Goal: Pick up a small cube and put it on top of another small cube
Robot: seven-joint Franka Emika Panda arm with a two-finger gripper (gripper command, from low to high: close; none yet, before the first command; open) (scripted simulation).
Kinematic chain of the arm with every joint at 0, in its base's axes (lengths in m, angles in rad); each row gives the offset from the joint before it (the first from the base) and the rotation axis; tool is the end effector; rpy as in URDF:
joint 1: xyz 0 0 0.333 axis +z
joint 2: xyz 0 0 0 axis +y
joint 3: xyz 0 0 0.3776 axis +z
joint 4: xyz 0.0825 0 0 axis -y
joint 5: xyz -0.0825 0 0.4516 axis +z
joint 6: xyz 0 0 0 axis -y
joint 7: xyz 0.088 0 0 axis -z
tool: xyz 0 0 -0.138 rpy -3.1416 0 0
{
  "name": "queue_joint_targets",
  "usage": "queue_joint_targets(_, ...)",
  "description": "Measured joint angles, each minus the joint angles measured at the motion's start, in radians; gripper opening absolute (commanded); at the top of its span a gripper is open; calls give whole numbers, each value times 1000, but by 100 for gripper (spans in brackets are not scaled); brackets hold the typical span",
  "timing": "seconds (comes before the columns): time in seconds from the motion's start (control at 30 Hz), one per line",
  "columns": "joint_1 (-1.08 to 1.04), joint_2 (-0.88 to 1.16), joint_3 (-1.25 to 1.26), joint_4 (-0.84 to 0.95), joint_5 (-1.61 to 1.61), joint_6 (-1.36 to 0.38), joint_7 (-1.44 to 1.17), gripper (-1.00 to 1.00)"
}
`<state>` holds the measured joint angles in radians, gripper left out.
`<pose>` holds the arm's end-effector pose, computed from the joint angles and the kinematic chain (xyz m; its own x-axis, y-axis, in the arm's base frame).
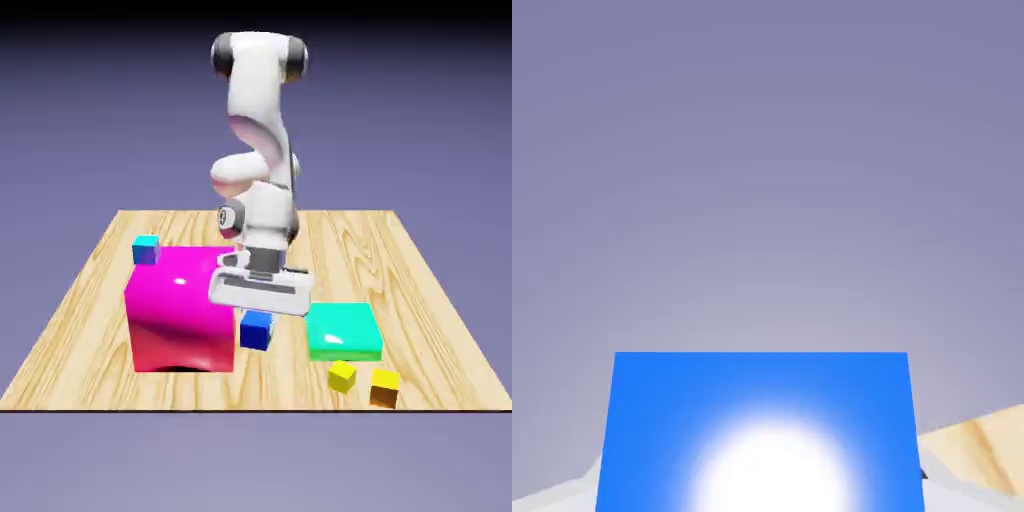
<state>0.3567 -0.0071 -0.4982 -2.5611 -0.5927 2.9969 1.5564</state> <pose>0.5279 -0.0371 0.2874 0.3554 -0.8814 0.3113 -0.8285 -0.4512 -0.3318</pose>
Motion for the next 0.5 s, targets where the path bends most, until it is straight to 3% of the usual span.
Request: queue_joint_targets(0.5,-547,-539,180,-165,235,-365,-389,-100)
